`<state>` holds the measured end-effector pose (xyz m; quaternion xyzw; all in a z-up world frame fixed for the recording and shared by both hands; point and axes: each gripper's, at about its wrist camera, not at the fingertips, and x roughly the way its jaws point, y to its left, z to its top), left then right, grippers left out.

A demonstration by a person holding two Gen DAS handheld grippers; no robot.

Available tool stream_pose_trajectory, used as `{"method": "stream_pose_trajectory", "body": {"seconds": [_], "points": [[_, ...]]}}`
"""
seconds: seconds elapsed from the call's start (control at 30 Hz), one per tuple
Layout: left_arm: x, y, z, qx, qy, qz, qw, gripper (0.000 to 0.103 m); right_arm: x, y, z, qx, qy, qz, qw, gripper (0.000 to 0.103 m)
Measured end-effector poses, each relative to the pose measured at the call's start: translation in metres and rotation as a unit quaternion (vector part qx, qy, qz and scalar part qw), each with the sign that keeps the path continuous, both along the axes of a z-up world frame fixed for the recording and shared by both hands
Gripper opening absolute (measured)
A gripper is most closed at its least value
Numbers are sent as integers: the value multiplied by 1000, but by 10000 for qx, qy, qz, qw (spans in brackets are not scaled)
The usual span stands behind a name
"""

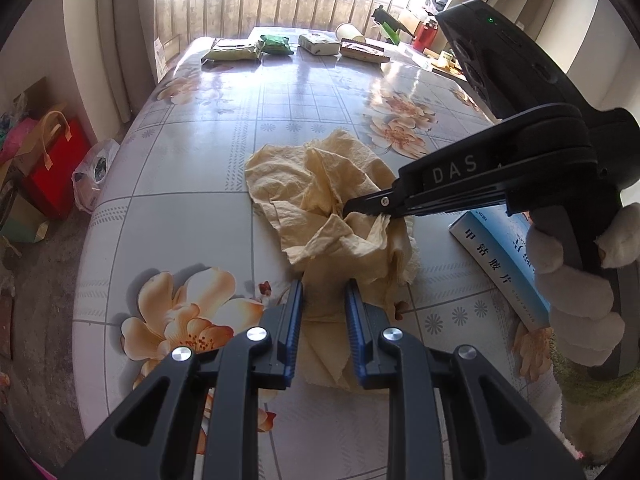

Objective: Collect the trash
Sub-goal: 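Grasp the cloth with the left gripper while the right gripper opens and releases it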

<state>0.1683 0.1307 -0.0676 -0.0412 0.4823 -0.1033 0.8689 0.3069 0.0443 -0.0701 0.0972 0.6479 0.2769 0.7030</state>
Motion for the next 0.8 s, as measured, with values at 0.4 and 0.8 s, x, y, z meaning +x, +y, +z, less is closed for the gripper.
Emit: {"method": "stream_pose_trajectory", "body": {"seconds": [0.4,0.8], "points": [[-43,3,-10,25,381,-764,9963,35,-13,3,0,-149,34,56,9999,0],[-47,17,-21,-1573,718,-823,9815,18,-44,-11,-4,108,251,-116,9996,0]]}}
